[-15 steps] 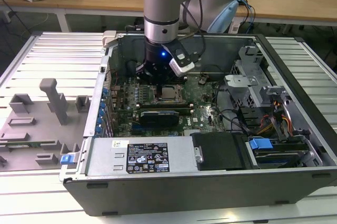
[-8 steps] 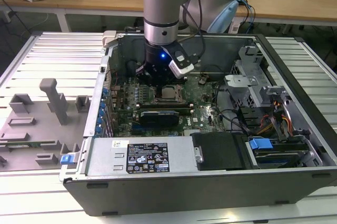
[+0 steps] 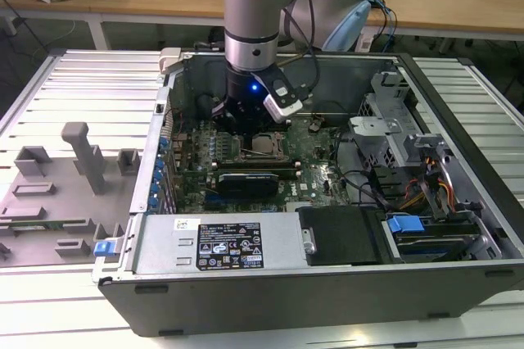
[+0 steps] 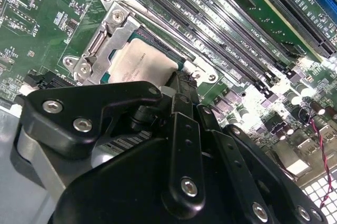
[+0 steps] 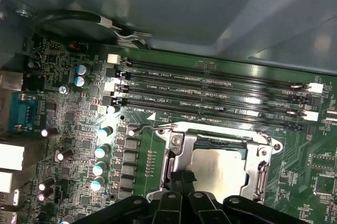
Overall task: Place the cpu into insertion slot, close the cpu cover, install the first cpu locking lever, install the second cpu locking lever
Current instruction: 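Close the cpu cover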
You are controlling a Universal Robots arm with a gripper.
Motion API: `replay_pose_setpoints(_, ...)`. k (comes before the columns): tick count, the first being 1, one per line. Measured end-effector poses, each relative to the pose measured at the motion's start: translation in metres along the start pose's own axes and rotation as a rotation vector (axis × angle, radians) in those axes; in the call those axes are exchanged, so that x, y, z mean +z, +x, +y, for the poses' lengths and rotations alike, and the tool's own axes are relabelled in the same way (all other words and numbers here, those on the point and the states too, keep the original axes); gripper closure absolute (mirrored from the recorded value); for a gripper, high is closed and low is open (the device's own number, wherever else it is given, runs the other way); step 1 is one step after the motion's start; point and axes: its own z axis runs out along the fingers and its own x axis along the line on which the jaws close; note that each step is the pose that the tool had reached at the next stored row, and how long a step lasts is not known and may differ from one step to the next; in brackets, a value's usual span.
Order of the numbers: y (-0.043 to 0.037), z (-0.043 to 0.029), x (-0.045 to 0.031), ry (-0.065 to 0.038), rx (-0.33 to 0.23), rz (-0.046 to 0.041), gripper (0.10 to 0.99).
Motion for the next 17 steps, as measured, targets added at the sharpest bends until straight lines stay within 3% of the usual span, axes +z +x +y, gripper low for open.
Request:
replay_pose_setpoints(5, 0.0003, -0.0001, -0.0033, -0.002, -0.001, -0.0004, 0.98)
replay_pose_setpoints(7, 0.0012, 0.0, -0.0033, -0.015, -0.001, -0.0027, 0.98)
replay_pose_setpoints(9, 0.0022, 0.0002, -0.0032, -0.038, -0.001, -0.0064, 0.98)
replay_pose_setpoints(12, 0.0028, 0.0003, -0.0021, -0.055, -0.001, -0.0087, 0.98)
replay_pose_setpoints(13, 0.0035, 0.0005, -0.0014, -0.059, -0.001, -0.0095, 0.98)
replay_pose_setpoints(17, 0.0039, 0.0004, 0.0005, -0.059, -0.001, -0.0092, 0.98)
